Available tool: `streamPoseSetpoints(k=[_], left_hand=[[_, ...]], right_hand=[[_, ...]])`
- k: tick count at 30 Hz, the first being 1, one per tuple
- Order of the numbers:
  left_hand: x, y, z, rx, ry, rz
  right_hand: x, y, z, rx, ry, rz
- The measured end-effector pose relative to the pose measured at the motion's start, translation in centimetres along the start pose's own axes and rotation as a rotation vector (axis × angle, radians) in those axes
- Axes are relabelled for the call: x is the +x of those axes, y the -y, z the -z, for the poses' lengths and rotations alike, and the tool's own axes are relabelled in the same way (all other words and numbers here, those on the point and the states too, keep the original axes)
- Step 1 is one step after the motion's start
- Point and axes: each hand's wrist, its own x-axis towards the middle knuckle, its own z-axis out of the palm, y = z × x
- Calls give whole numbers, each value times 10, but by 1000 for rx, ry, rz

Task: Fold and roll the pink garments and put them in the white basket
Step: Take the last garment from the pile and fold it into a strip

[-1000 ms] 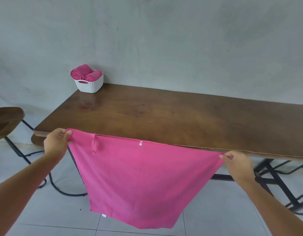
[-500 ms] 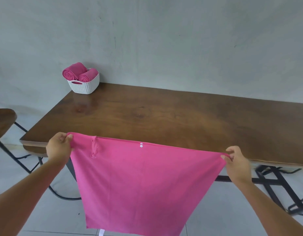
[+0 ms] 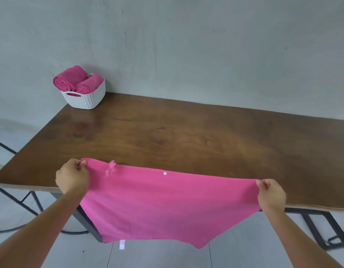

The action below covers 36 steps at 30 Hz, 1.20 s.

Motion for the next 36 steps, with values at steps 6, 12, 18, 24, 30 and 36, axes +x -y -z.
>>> streamPoseSetpoints(k=[6, 12, 18, 24, 30, 36], left_hand=[[17, -8, -24, 147, 3, -37], [36, -20, -42, 180, 10, -67], [56, -40, -64, 205, -4, -65], [85, -67, -97, 195, 3, -67], [119, -103, -134, 187, 4, -69], [153, -137, -172, 195, 4, -69]], right_hand=[[19, 6, -29, -245, -93, -14], [42, 20, -50, -278, -132, 34], [77, 36, -71, -300, -127, 35], [118, 50, -91, -311, -116, 1], [165, 69, -115, -301, -146, 5], [221, 88, -141, -298, -138, 19]])
